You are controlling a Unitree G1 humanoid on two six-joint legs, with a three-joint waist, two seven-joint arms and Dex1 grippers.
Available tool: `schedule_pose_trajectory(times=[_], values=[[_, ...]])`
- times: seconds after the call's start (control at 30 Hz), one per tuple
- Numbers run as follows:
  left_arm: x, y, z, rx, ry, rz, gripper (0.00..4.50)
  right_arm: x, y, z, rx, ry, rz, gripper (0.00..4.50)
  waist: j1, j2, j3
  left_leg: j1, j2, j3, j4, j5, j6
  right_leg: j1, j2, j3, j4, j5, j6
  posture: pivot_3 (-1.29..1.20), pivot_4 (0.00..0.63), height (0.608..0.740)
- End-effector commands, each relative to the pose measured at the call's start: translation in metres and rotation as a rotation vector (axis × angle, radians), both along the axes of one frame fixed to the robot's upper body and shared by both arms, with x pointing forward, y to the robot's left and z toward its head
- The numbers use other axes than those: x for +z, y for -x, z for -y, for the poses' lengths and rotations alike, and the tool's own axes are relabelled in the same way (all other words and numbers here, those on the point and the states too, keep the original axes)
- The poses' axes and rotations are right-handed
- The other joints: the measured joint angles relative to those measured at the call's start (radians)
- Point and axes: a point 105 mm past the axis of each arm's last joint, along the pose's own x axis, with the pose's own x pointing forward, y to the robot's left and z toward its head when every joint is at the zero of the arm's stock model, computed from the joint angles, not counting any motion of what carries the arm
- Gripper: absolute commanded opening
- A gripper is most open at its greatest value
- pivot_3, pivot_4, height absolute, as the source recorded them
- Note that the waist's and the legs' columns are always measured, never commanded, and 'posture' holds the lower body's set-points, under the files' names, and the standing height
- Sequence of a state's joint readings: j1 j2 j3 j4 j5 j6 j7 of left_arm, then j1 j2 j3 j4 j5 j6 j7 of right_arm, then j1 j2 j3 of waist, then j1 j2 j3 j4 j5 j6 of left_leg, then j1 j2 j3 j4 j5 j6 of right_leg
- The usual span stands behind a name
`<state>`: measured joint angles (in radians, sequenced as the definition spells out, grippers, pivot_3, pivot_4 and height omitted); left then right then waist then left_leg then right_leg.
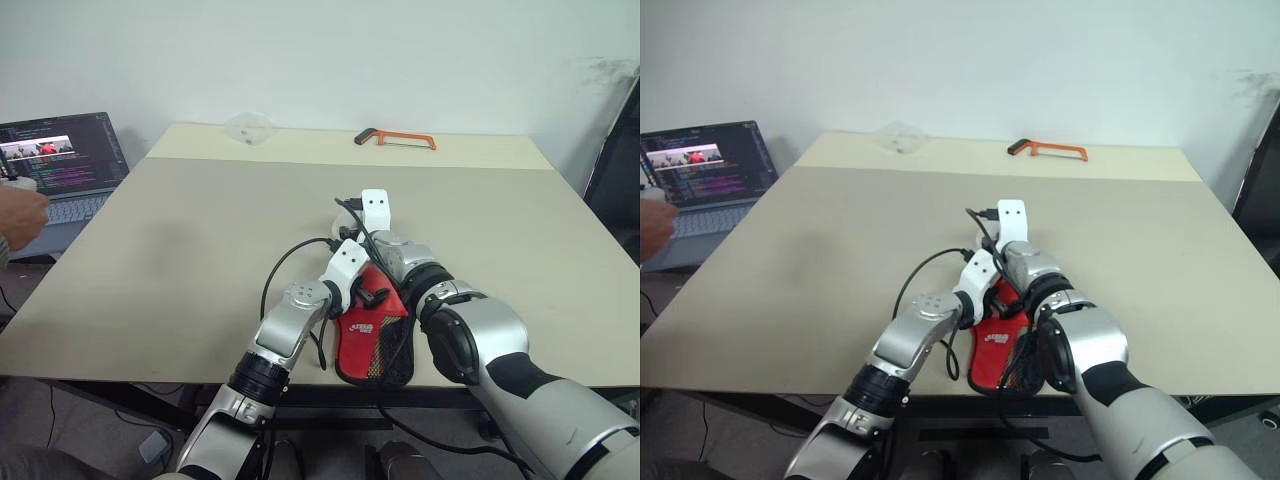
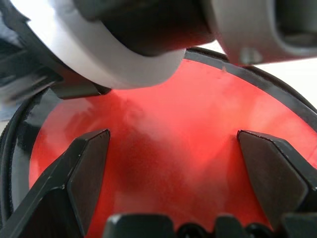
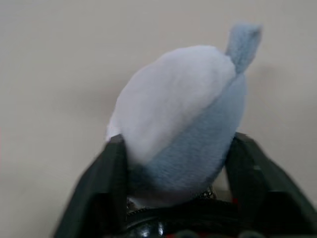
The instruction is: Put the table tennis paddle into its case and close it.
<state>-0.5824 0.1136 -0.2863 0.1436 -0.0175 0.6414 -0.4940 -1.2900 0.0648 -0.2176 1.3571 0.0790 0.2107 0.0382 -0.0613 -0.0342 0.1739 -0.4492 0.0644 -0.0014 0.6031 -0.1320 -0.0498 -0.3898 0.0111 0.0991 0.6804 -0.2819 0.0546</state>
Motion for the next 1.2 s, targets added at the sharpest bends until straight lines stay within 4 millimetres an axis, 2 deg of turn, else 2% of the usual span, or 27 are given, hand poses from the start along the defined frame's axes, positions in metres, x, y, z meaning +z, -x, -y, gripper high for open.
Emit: schedule_pose_trajectory(times=[0.03,0.17,0.23,0.47,0.57,0.73,0.97,1.2], values=[[-0.019,0.007,0.0,-0.004,-0.037,-0.068,4.5,0.004,-0.002,0.003,-0.02,-0.007,0.017,1.5,0.0,0.0,0.0,0.0,0.0,0.0,0.0,0.0,0.0,0.0,0.0,0.0,0.0,0.0,0.0,0.0,0.15,0.74],[-0.019,0.006,0.001,-0.005,-0.037,-0.069,4.5,0.013,-0.005,0.006,-0.026,-0.011,0.049,0.42,0.0,0.0,0.0,0.0,0.0,0.0,0.0,0.0,0.0,0.0,0.0,0.0,0.0,0.0,0.0,0.0,0.15,0.74],[-0.02,0.006,0.002,-0.006,-0.039,-0.07,4.5,0.02,-0.008,0.009,-0.033,-0.01,0.074,0.13,0.0,0.0,0.0,0.0,0.0,0.0,0.0,0.0,0.0,0.0,0.0,0.0,0.0,0.0,0.0,0.0,0.15,0.74],[-0.022,0.007,0.004,-0.018,-0.044,-0.08,4.5,0.052,-0.021,0.036,-0.104,0.023,0.185,0.05,0.001,0.0,0.0,0.0,-0.001,0.0,0.0,0.0,0.0,0.0,-0.001,0.0,-0.001,0.0,0.0,0.0,0.15,0.74],[-0.023,0.008,0.005,-0.025,-0.046,-0.083,4.5,0.059,-0.024,0.048,-0.127,0.046,0.21,0.04,0.001,0.0,0.0,0.0,0.0,0.0,-0.001,0.0,0.0,0.0,-0.001,0.0,-0.001,-0.001,0.0,0.0,0.15,0.74],[-0.023,0.008,0.007,-0.032,-0.044,-0.085,4.5,0.056,-0.026,0.065,-0.154,0.086,0.211,0.04,0.005,0.0,0.0,0.0,-0.001,0.0,-0.001,0.0,0.0,0.0,-0.001,0.0,-0.001,-0.001,0.0,0.0,0.15,0.74],[-0.024,0.009,0.011,-0.05,-0.046,-0.092,4.5,0.037,-0.024,0.083,-0.179,0.164,0.186,0.04,0.005,0.0,0.0,0.0,-0.002,0.0,-0.001,0.0,0.0,0.0,-0.002,0.0,-0.002,-0.001,-0.001,0.0,0.15,0.74],[-0.022,0.01,0.016,-0.062,-0.017,-0.112,4.5,0.024,-0.023,0.114,-0.253,0.217,0.161,0.04,0.007,0.0,0.0,0.0,-0.002,0.0,-0.003,0.0,0.0,0.0,-0.002,0.0,-0.002,-0.001,-0.001,0.0,0.15,0.74]])
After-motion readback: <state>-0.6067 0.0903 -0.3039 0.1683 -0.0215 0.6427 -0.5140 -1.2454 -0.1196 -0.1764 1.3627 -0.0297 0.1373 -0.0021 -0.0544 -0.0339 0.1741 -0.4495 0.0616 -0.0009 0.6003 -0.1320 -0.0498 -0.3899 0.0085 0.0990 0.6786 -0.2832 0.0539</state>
